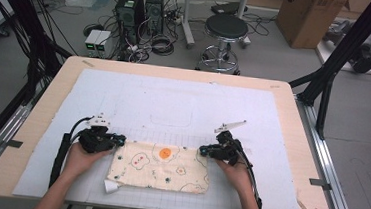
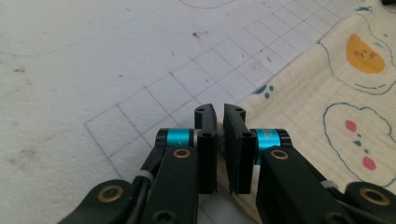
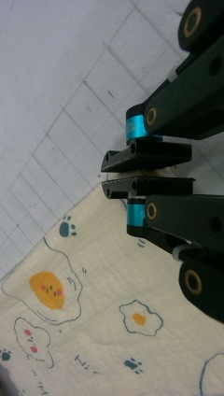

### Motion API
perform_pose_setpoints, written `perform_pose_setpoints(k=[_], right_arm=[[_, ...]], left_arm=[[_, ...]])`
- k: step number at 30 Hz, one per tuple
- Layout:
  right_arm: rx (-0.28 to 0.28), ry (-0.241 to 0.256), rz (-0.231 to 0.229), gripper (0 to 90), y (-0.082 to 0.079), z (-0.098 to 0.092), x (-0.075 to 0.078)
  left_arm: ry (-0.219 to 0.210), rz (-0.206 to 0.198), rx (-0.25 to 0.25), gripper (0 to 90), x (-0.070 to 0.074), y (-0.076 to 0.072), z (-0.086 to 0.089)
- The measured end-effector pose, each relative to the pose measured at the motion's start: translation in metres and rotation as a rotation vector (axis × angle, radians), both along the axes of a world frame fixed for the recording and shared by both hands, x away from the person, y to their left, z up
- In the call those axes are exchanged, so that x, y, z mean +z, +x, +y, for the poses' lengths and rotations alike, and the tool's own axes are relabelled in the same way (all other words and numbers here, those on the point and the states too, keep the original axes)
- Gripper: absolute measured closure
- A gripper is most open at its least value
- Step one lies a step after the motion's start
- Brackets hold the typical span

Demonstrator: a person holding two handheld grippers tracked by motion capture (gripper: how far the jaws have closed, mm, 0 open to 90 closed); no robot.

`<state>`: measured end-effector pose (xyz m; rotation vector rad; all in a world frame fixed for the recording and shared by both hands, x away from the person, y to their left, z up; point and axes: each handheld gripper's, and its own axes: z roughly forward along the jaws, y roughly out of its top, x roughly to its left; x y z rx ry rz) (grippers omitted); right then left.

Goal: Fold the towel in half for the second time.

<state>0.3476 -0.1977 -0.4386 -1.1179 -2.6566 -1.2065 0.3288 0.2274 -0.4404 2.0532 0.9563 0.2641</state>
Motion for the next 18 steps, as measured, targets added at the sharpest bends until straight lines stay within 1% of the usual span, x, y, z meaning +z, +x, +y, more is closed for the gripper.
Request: perform_pose_setpoints(k=[2,4,5,7,9,11,12,13,14,15,17,18], right_arm=[[0.002,-0.001,0.003,86.0,0.001,-0.001,0.002],[-0.002,-0.004,0.008,86.2,0.002,-0.002,0.005],[-0.003,-0.004,0.002,86.2,0.003,-0.002,0.007],[-0.006,-0.015,-0.009,86.1,0.006,-0.001,0.014],[-0.011,-0.012,-0.021,86.2,0.011,-0.001,0.018],[-0.033,0.004,-0.021,86.2,0.018,-0.004,0.021],[-0.044,0.019,-0.015,86.2,0.022,-0.006,0.022],[-0.055,0.03,-0.018,86.2,0.026,-0.008,0.023],[-0.067,0.043,-0.024,86.2,0.029,-0.009,0.023],[-0.084,0.055,-0.023,86.2,0.032,-0.011,0.023],[-0.114,0.067,-0.024,86.2,0.04,-0.014,0.019],[-0.132,0.072,-0.003,86.2,0.042,-0.015,0.015]], left_arm=[[-0.014,0.001,0.011,84.5,0.002,0.0,0.001],[-0.01,-0.008,0.015,84.8,0.005,0.002,0.001],[-0.016,-0.013,0.022,84.8,0.006,0.003,0.001],[-0.007,-0.028,0.028,84.9,0.009,0.005,-0.001],[-0.008,-0.034,0.038,85.0,0.012,0.01,-0.003],[-0.018,-0.049,0.053,85.0,0.016,0.015,-0.003],[-0.032,-0.055,0.065,85.0,0.017,0.018,-0.003],[-0.036,-0.056,0.073,85.1,0.017,0.021,-0.004],[-0.024,-0.053,0.073,85.1,0.018,0.025,-0.005],[-0.033,-0.057,0.081,85.0,0.018,0.027,-0.006],[-0.059,-0.051,0.096,85.1,0.017,0.033,-0.007],[-0.075,-0.043,0.106,85.1,0.015,0.036,-0.006]])
